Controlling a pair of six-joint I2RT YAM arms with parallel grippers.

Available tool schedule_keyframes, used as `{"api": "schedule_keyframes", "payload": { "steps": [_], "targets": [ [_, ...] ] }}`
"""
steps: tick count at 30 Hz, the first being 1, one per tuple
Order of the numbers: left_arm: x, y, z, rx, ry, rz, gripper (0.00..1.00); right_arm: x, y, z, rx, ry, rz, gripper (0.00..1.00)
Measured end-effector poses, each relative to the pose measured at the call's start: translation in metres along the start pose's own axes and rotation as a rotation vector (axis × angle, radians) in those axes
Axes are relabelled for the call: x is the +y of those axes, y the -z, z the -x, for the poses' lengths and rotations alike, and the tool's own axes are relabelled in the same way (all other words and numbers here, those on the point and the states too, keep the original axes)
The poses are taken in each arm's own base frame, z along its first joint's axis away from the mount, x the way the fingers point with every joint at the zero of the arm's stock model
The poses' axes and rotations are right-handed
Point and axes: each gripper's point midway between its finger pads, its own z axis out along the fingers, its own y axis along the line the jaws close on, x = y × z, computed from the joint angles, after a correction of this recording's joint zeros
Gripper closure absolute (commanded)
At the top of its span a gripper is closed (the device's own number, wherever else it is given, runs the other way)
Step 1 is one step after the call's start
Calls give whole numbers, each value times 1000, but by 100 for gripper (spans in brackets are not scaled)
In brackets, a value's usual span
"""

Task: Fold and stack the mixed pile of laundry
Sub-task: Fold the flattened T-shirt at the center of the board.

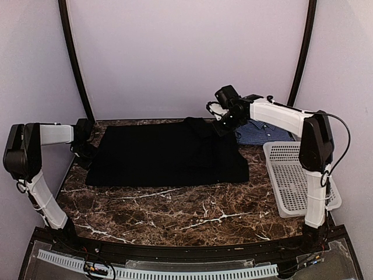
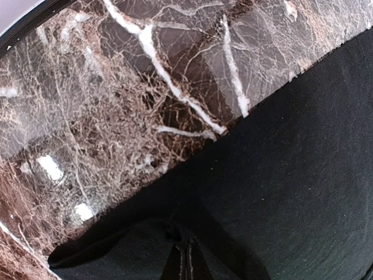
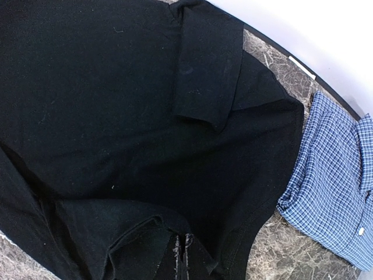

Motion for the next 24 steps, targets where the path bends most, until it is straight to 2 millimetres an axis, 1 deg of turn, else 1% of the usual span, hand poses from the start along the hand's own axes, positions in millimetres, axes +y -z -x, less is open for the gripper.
{"api": "schedule_keyframes", "payload": {
  "steps": [3, 6, 10, 12, 14, 21, 24],
  "targets": [
    [0, 0, 0, 1, 0, 1, 100, 0, -5, -1, 7, 2, 0, 100],
    [0, 0, 0, 1, 0, 1, 100, 0, -4, 4, -2, 4, 1, 100],
    [0, -1, 0, 1, 0, 1, 100, 1, 2, 27, -56, 7, 13, 100],
    [0, -2, 0, 2, 0, 2, 100, 2, 2, 35, -73, 9, 19, 100],
    [0, -3, -1, 3, 0, 3, 100, 4, -1, 38, -79, 16, 28, 100],
    [0, -3, 0, 2, 0, 2, 100, 13, -29, 28, -32, 30, 56, 100],
    [0, -3, 0, 2, 2, 3, 100, 16, -37, 27, -22, 34, 60, 100]
  ]
}}
